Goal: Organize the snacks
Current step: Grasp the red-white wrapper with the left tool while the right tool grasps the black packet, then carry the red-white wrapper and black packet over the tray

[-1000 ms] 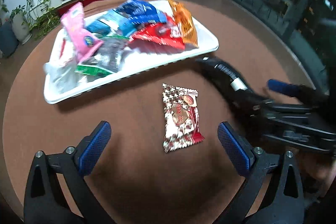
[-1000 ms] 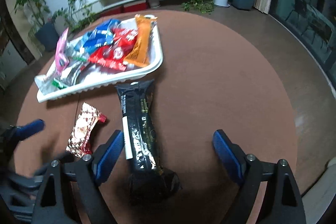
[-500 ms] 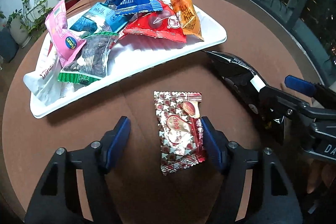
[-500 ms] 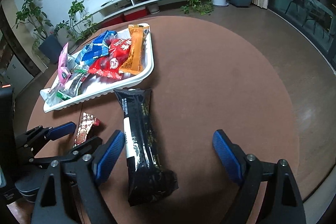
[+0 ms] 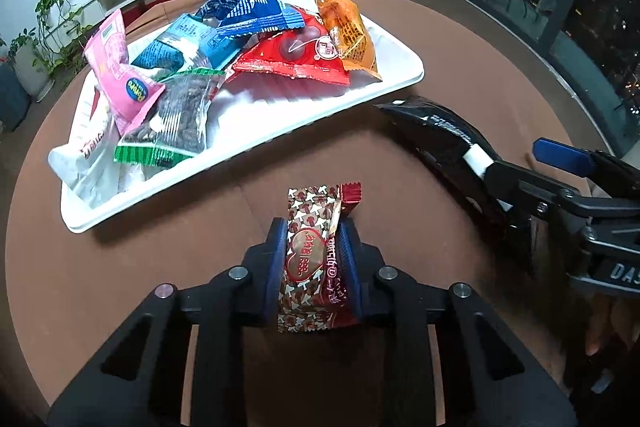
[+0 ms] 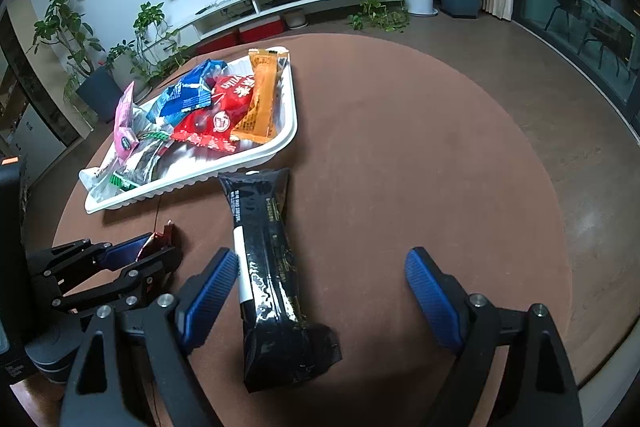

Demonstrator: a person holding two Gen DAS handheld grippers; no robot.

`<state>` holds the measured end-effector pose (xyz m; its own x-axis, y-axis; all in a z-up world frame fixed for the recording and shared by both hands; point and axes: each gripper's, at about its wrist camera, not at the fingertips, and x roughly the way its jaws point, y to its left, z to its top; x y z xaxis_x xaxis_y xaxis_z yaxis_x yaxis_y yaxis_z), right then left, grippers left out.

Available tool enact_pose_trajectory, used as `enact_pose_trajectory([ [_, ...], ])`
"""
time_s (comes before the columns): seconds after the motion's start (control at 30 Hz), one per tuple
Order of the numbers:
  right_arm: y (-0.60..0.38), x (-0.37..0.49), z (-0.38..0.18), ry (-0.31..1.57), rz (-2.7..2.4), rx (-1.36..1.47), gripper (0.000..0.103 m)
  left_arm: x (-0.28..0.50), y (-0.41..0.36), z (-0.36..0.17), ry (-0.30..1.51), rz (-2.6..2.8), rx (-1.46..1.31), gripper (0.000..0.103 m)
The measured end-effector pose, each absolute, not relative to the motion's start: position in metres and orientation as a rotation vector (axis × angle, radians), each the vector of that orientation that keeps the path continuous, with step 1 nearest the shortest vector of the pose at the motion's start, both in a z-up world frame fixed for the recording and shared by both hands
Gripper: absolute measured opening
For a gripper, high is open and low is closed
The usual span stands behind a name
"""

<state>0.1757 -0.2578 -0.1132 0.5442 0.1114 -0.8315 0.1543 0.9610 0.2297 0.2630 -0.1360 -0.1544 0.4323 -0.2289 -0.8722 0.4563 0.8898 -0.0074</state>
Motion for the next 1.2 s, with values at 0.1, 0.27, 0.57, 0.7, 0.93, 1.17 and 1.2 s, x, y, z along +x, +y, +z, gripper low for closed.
enact_pose_trajectory([
  [0.1, -0.252, 0.176, -0.114, 0.997, 0.000, 0.281, 0.088, 0.258, -0.128, -0.154, 1.036, -0.450, 0.202, 0.022],
  [0.27, -0.240, 0.176, -0.115, 0.981, 0.040, 0.259, 0.084, 0.246, -0.108, -0.149, 1.018, -0.472, 0.114, 0.015],
  [0.57, -0.212, 0.178, -0.118, 0.983, 0.102, 0.170, 0.079, 0.213, -0.073, -0.147, 1.008, -0.491, -0.025, 0.014],
  [0.7, -0.208, 0.179, -0.124, 1.007, 0.087, 0.132, 0.070, 0.196, -0.058, -0.147, 1.002, -0.484, -0.082, 0.014],
  [0.93, -0.200, 0.177, -0.124, 0.998, 0.058, 0.051, 0.046, 0.185, -0.049, -0.144, 0.998, -0.487, -0.102, 0.014],
  [1.17, -0.203, 0.176, -0.123, 0.995, 0.058, 0.040, 0.028, 0.182, -0.049, -0.142, 0.988, -0.487, -0.099, 0.013],
  [1.2, -0.204, 0.175, -0.122, 0.993, 0.060, 0.052, 0.028, 0.182, -0.049, -0.141, 0.986, -0.487, -0.101, 0.013],
])
